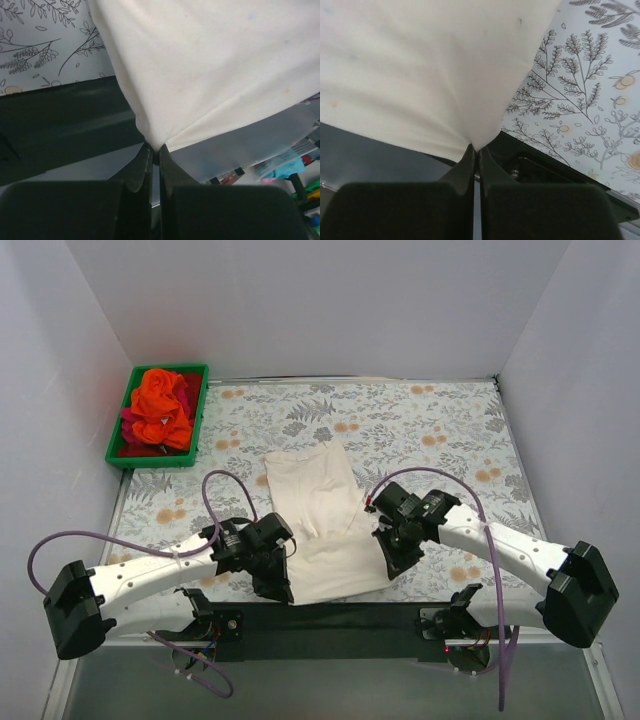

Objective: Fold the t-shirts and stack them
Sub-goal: Fold the tshirt

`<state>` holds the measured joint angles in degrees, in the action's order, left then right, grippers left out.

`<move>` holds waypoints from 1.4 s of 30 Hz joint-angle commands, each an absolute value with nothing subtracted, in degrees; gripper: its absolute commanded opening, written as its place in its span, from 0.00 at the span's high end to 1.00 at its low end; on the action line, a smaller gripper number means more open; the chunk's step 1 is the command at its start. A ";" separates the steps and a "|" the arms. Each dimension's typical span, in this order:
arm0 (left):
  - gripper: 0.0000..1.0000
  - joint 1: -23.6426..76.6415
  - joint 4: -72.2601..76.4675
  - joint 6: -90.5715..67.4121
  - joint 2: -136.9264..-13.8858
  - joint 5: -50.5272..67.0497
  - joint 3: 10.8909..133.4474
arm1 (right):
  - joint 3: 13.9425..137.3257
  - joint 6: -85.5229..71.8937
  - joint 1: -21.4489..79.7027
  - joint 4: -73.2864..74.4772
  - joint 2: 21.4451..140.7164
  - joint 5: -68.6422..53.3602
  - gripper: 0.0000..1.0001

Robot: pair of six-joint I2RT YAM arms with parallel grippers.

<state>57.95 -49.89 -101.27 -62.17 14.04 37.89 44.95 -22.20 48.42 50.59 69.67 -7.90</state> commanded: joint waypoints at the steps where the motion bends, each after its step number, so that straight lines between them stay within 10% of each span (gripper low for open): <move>1: 1.00 57.66 -60.64 -105.56 -59.33 9.77 43.14 | 54.64 -20.31 47.64 64.33 70.04 -1.42 0.99; 17: 1.00 25.77 -46.59 -84.65 -69.33 -1.67 56.95 | 104.55 -6.68 39.82 65.04 100.17 5.28 0.99; 42: 1.00 15.12 -24.79 -74.45 -96.58 -3.52 67.14 | 121.03 -4.57 29.89 52.82 126.91 -1.41 0.99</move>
<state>15.92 -28.40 -77.62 -94.72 -0.30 64.60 119.48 -4.64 31.64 54.48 126.10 -1.93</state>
